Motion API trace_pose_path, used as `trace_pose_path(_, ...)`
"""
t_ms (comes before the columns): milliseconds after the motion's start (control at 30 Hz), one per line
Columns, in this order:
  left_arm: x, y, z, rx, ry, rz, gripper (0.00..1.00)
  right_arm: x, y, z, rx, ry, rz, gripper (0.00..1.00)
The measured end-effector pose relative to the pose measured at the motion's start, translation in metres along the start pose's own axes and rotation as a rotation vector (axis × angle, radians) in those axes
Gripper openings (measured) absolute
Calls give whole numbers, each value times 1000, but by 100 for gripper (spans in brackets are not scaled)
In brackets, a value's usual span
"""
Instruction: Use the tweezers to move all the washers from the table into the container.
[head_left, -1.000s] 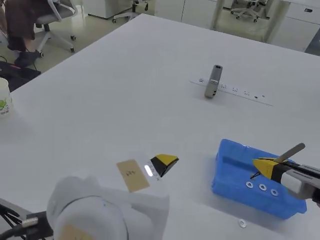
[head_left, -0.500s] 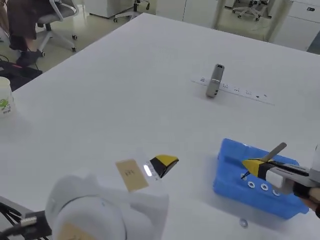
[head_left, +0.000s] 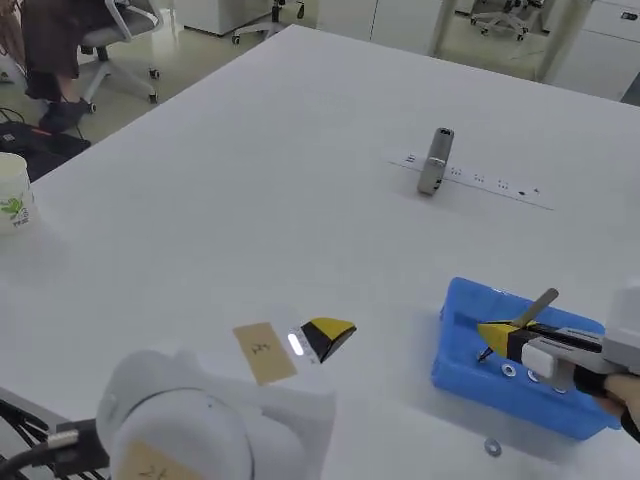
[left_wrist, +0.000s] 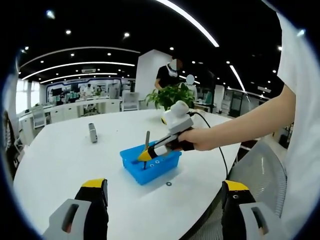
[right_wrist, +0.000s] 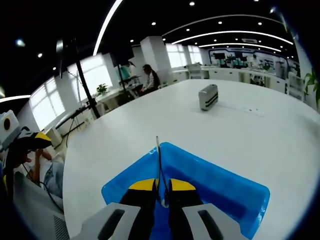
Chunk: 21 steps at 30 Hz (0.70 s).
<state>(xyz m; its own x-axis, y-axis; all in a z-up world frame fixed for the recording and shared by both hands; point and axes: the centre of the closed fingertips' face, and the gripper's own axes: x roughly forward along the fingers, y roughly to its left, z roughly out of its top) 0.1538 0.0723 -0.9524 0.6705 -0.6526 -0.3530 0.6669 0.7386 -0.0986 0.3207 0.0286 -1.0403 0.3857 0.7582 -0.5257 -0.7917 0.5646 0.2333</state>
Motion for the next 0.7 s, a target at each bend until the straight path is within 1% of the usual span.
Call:
trace_pose_path(233, 1, -1, 0, -5, -1, -4, 96, -7, -3, 5, 4, -17, -7, 6)
trace_pose_path(367, 1, -1, 0, -11, 0, -7, 96, -14, -1, 9, 9, -34, -4, 6)
trace_pose_path(600, 1, -3, -1, -11, 5, -11, 95, -28, 9, 22, 22, -88, 9, 6)
trace_pose_path(700, 2, -5, -2, -9, 9, -16, 95, -36, 15, 27, 24, -113, 18, 6)
